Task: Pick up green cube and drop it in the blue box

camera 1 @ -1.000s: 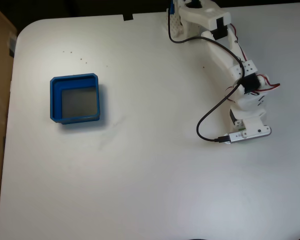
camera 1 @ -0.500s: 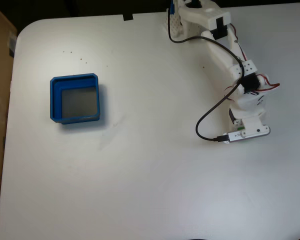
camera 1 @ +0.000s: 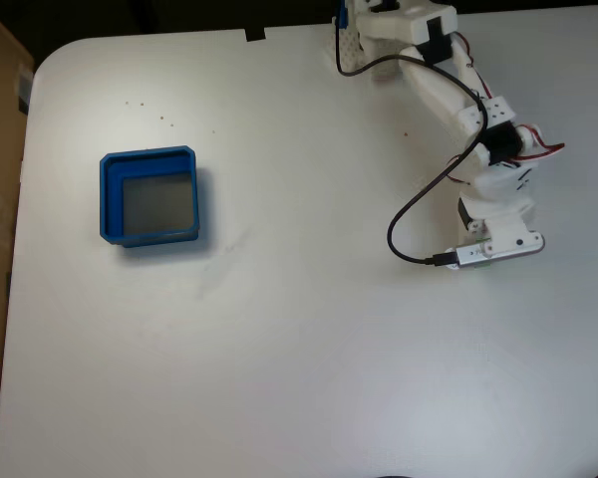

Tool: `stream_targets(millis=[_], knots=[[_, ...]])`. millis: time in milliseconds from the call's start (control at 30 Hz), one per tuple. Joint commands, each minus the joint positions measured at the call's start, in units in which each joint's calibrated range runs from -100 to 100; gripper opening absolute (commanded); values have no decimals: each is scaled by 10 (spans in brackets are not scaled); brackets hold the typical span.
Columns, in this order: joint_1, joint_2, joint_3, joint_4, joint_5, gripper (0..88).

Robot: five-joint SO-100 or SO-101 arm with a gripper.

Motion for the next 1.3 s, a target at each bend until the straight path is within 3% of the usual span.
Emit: stream_targets(millis=[0, 467, 767, 1267], knots=[[8, -99, -31, 28, 2, 18], [149, -202, -32, 230, 2, 20], [266, -236, -36, 215, 2, 21], [465, -231, -32, 87, 2, 21]])
